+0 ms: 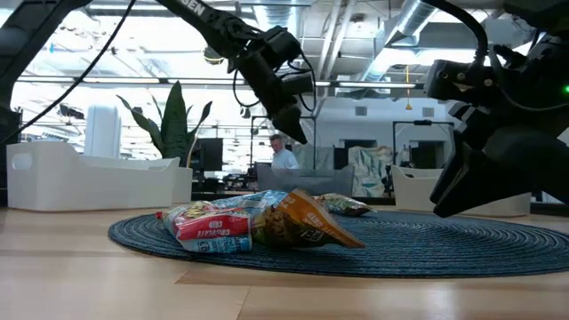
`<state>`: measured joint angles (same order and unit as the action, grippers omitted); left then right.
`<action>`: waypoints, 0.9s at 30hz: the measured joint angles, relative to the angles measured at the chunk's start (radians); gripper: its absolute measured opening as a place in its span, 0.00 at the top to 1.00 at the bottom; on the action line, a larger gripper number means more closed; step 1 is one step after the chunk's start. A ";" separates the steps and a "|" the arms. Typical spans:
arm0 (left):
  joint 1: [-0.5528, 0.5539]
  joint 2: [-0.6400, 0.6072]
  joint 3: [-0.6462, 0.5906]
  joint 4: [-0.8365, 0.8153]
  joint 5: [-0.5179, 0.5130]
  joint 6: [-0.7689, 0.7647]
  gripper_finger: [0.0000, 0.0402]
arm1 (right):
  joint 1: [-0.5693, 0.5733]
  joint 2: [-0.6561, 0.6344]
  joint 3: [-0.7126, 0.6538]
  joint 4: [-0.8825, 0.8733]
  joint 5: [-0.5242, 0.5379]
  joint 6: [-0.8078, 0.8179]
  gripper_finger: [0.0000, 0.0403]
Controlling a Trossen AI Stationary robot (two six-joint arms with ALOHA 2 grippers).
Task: Pick and place Granola Bars by type
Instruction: Put the red granola bar into the gray bin
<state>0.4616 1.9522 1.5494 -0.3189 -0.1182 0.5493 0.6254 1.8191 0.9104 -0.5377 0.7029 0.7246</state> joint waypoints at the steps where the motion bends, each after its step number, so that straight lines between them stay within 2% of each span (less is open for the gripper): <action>1: -0.002 0.000 0.000 0.000 0.000 -0.005 0.61 | 0.000 0.000 0.000 0.000 0.000 0.000 0.71; 8: -0.030 -0.040 0.000 -0.088 -0.051 0.002 0.48 | 0.000 0.000 0.000 0.000 0.000 -0.001 0.71; 11: -0.062 -0.096 0.000 -0.205 -0.050 0.005 0.47 | 0.000 0.000 0.000 -0.002 0.003 -0.017 0.71; 16: -0.132 -0.223 0.000 -0.484 0.017 -0.071 0.48 | -0.010 0.000 0.000 0.002 0.003 -0.028 0.71; 21: -0.252 -0.370 -0.002 -0.723 0.061 -0.193 0.48 | -0.029 0.000 0.003 0.006 0.003 -0.028 0.71; 27: -0.472 -0.578 -0.096 -0.747 -0.029 -0.321 0.48 | -0.036 0.000 0.004 0.047 0.003 -0.093 0.71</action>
<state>-0.0103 1.3742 1.4538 -1.0660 -0.1470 0.2288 0.5895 1.8191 0.9146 -0.4904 0.7057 0.6318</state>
